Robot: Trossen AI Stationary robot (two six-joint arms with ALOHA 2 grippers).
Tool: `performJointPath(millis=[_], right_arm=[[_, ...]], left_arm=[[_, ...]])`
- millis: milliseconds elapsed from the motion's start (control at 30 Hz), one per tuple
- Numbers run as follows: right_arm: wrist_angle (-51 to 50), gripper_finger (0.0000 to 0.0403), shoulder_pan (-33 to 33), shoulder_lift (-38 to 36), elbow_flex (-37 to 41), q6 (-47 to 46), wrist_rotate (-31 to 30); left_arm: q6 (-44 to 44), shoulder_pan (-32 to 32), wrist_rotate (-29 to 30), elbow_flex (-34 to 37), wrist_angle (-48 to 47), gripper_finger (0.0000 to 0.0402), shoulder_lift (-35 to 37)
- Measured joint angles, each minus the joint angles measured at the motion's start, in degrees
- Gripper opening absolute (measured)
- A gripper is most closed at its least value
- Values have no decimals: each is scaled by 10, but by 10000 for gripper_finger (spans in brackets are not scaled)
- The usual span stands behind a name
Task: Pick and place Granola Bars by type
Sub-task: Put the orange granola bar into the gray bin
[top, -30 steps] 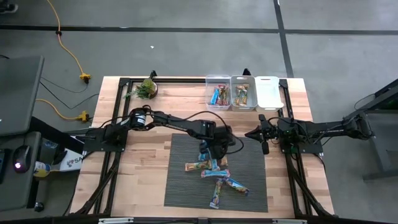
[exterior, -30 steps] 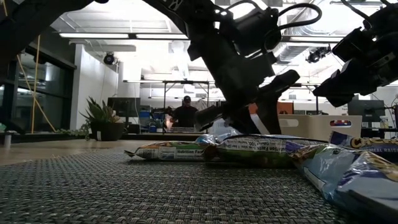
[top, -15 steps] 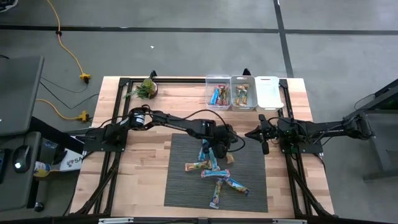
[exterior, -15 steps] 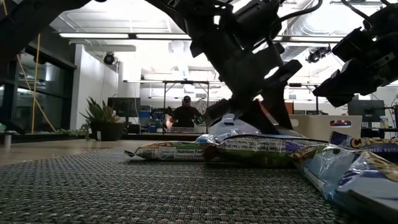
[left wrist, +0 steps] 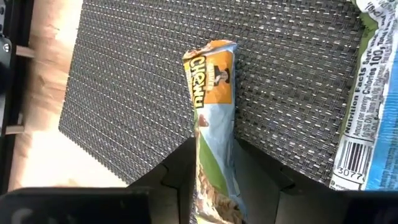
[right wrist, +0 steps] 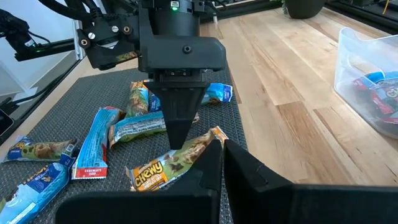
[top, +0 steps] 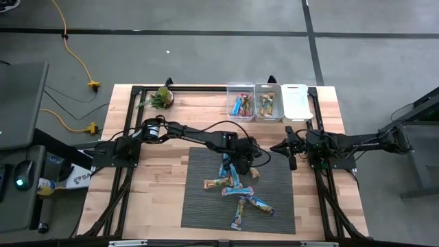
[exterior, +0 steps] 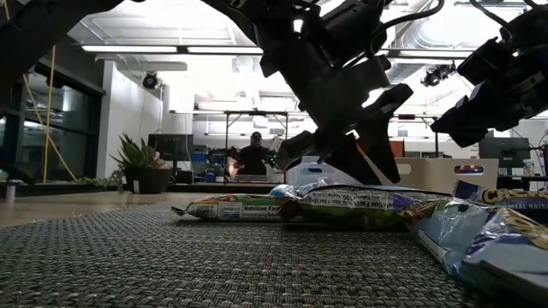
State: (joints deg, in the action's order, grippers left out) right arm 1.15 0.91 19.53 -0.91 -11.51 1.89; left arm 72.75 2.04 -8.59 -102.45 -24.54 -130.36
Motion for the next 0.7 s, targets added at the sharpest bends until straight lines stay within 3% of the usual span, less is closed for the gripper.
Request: performJointPath(millis=[567, 700], right_arm=[[0, 0, 0, 0, 0, 0, 0], [0, 0, 0, 0, 0, 0, 0]], left_arm=[[0, -1, -29, 0, 40, 103, 0], [-35, -2, -46, 0, 35, 107, 0]])
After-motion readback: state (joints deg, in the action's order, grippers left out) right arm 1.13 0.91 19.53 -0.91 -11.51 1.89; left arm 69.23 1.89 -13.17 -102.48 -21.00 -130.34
